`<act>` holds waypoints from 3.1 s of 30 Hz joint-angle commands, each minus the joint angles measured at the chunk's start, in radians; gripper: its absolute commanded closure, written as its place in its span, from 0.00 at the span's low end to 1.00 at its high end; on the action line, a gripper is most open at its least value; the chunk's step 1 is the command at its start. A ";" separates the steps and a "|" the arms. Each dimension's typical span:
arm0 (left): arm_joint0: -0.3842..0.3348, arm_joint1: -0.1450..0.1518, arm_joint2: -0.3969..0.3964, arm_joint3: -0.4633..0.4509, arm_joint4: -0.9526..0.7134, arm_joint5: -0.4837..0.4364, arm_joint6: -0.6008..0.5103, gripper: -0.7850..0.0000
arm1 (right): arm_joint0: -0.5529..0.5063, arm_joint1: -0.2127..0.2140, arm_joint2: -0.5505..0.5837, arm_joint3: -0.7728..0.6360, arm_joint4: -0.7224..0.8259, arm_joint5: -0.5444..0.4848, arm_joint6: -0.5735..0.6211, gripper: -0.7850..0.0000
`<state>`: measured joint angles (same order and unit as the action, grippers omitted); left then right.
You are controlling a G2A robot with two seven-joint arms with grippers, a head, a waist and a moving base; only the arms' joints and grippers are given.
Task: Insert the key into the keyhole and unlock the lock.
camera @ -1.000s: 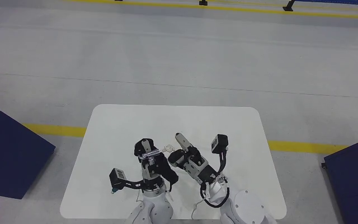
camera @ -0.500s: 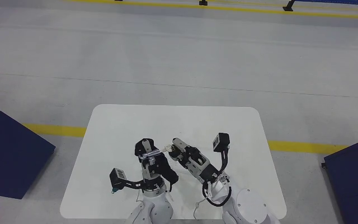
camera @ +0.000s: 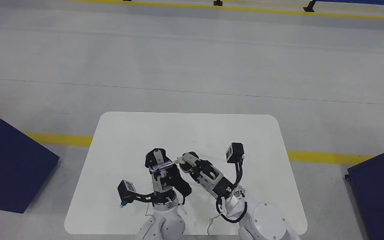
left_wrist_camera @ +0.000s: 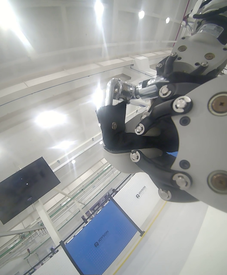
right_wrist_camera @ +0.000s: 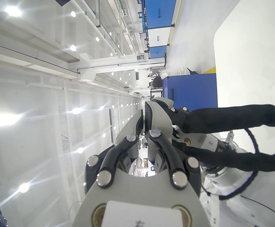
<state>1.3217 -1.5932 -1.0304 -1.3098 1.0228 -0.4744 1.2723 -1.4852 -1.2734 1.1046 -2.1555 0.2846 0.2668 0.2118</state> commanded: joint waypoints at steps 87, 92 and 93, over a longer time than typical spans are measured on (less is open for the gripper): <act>-0.063 0.024 -0.063 0.106 0.224 0.175 0.107 1.00 | -0.077 0.062 0.116 -0.047 -0.098 0.030 0.249 0.68; -0.062 0.024 -0.064 0.104 0.219 0.177 0.105 1.00 | -0.096 0.066 0.126 -0.042 -0.095 -0.050 0.265 0.73; -0.061 0.024 -0.064 0.103 0.218 0.175 0.105 1.00 | -0.100 0.067 0.128 -0.041 -0.093 -0.069 0.272 0.74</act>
<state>1.2600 -1.5692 -1.0940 -1.2064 1.2414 -0.2981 1.3777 -1.5816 -1.2075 1.2308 -2.1975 0.1903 0.2161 0.4782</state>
